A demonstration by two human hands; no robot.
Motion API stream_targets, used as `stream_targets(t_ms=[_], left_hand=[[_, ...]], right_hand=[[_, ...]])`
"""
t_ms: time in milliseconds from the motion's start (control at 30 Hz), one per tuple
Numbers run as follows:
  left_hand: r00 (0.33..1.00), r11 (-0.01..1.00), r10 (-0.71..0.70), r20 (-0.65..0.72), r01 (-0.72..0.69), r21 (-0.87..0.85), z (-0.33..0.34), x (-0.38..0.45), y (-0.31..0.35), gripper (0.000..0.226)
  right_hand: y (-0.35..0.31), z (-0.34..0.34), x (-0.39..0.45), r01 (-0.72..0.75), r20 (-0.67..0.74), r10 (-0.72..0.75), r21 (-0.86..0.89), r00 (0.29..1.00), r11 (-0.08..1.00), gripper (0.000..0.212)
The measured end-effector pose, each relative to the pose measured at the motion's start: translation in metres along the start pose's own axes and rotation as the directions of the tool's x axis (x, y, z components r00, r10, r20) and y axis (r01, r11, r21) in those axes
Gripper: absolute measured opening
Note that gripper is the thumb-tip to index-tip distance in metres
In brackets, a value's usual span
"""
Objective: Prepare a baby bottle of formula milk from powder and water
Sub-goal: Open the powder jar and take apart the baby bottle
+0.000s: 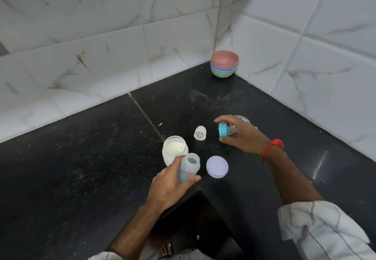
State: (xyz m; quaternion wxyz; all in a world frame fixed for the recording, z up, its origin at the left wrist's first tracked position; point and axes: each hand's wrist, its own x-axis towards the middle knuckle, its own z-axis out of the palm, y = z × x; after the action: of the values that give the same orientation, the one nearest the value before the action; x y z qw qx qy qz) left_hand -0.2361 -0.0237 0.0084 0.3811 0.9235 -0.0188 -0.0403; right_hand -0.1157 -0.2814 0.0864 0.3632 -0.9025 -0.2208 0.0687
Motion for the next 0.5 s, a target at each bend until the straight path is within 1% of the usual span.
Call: stream_targets(t_ms=[33, 100, 200, 233, 300, 367, 500], left_hand=[[0.998, 0.999, -0.018, -0.056, 0.017, -0.034, -0.002, -0.005, -0.004, 0.063], [0.987, 0.993, -0.071, -0.142, 0.057, -0.1, -0.004, -0.014, -0.015, 0.061], [0.973, 0.981, -0.139, -0.187, 0.109, -0.163, -0.008, -0.021, -0.029, 0.059], [0.97, 0.979, -0.15, -0.192, 0.118, -0.169, -0.009, -0.023, -0.032, 0.059], [0.967, 0.977, -0.156, -0.202, 0.121, -0.173, -0.012, -0.025, -0.035, 0.058], [0.966, 0.978, -0.157, -0.208, 0.122, -0.171, -0.013, -0.026, -0.037, 0.059], [0.963, 0.978, -0.171, -0.208, 0.141, -0.151, -0.013, -0.029, -0.043, 0.059]], right_hand=[[0.008, 0.007, 0.0, -0.049, -0.038, 0.049, -0.002, 0.998, 0.999, 0.049], [0.022, 0.028, 0.0, -0.116, -0.068, 0.115, -0.014, 0.991, 0.993, 0.044], [0.046, 0.061, 0.003, -0.178, -0.075, 0.176, -0.009, 0.981, 0.984, 0.035], [0.053, 0.069, 0.004, -0.194, -0.074, 0.192, -0.019, 0.979, 0.981, 0.037], [0.064, 0.083, 0.008, -0.21, -0.082, 0.205, -0.061, 0.975, 0.976, 0.046], [0.07, 0.091, 0.01, -0.22, -0.075, 0.211, -0.141, 0.975, 0.965, 0.055], [0.073, 0.099, 0.017, -0.228, 0.019, 0.245, -0.306, 0.969, 0.924, 0.062]])
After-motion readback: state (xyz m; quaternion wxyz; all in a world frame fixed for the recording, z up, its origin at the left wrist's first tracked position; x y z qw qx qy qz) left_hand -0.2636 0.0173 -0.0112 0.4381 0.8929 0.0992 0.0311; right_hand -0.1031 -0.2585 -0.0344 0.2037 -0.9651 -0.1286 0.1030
